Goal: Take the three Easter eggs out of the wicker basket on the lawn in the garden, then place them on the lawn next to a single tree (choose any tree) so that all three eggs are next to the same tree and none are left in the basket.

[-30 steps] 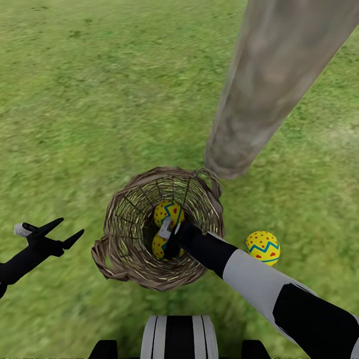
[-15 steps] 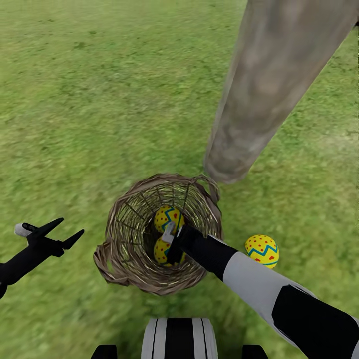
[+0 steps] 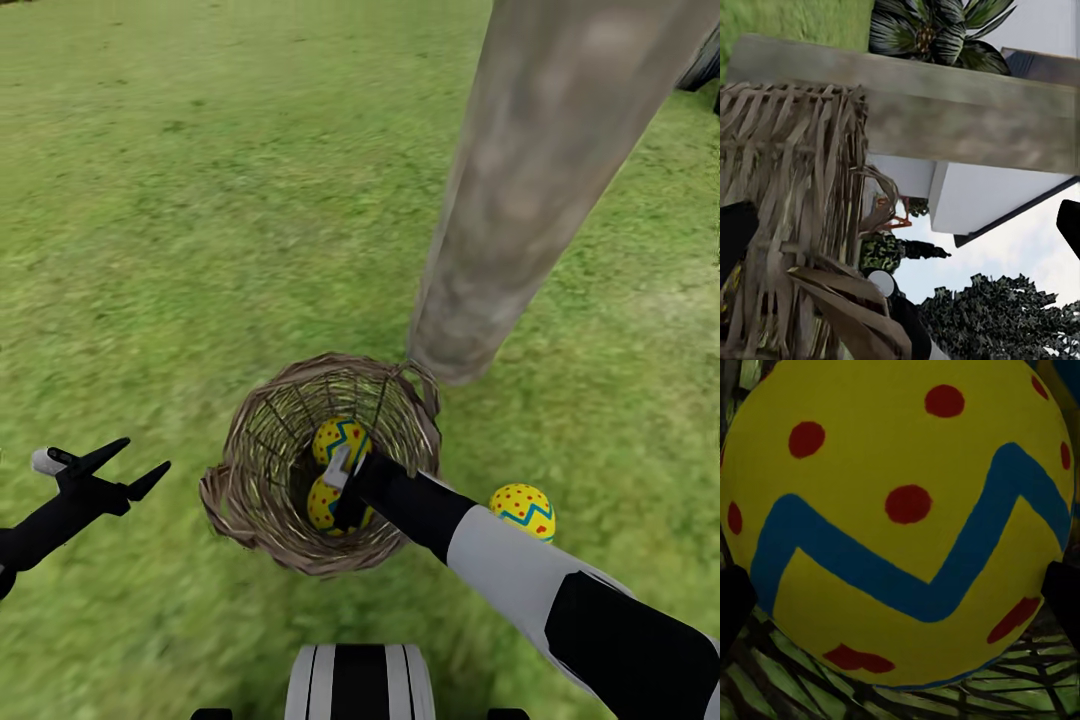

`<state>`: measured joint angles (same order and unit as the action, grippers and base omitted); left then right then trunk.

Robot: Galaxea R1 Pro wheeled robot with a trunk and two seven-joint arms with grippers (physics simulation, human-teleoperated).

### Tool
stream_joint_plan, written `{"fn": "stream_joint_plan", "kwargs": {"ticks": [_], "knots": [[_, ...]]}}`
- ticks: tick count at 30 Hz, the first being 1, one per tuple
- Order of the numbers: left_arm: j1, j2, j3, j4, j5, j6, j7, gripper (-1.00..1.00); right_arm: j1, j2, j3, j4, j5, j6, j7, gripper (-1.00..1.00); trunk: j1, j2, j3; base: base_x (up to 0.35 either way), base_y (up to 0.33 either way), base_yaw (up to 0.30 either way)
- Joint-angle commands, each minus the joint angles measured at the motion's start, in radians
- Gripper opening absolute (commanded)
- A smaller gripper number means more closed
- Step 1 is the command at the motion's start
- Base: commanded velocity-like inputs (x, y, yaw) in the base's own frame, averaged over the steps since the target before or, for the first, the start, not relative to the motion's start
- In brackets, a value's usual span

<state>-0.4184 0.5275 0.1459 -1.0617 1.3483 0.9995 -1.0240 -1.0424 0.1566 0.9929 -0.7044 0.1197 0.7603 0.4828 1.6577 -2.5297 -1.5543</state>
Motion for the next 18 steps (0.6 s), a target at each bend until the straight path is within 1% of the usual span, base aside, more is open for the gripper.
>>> {"fn": "stream_joint_plan", "kwargs": {"ticks": [1, 6, 18], "knots": [[0.000, 0.000, 0.000, 0.000, 0.000, 0.004, -0.002, 1.00, -0.001, 0.000, 0.001, -0.001, 0.014, 0.001, 0.008, -1.00, -0.001, 0.000, 0.003, 0.000, 0.000, 0.000], [0.000, 0.000, 0.000, 0.000, 0.000, 0.004, -0.002, 1.00, -0.001, 0.000, 0.001, -0.020, 0.014, 0.005, 0.007, -1.00, -0.003, 0.001, 0.023, 0.000, 0.000, 0.000], [0.000, 0.000, 0.000, 0.001, 0.000, 0.004, -0.002, 1.00, 0.000, 0.000, 0.005, -0.023, 0.013, 0.005, 0.013, -1.00, -0.008, 0.004, 0.069, 0.000, 0.000, 0.000]]}}
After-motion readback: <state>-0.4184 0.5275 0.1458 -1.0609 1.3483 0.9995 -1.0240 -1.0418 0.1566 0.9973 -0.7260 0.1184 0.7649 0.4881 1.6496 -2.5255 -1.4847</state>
